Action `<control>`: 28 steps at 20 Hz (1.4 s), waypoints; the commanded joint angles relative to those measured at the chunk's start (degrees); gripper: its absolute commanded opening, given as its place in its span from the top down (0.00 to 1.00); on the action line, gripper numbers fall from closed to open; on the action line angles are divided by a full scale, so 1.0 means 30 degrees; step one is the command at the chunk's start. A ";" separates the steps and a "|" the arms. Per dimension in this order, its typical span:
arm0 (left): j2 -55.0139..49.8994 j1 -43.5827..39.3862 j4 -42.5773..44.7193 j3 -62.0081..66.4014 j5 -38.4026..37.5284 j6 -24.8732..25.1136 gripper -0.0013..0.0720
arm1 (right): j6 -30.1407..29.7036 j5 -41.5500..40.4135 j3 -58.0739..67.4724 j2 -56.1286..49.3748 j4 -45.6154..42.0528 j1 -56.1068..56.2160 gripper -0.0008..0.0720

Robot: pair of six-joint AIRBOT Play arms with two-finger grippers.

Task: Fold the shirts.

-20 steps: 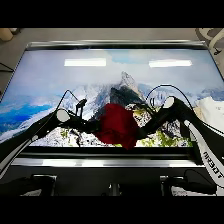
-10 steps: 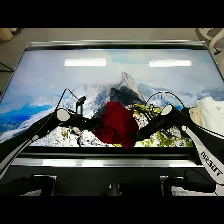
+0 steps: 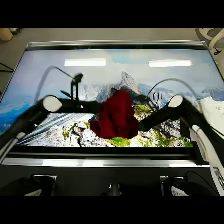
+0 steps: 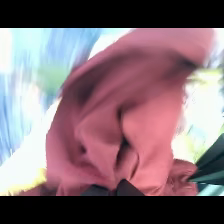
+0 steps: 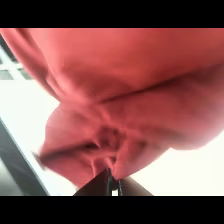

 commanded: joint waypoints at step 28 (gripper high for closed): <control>-0.3184 0.2586 0.1836 -0.0561 -0.2579 -0.2397 0.94 | 1.0404 -0.8102 -0.0168 -0.0226 -0.5260 -0.0022 0.97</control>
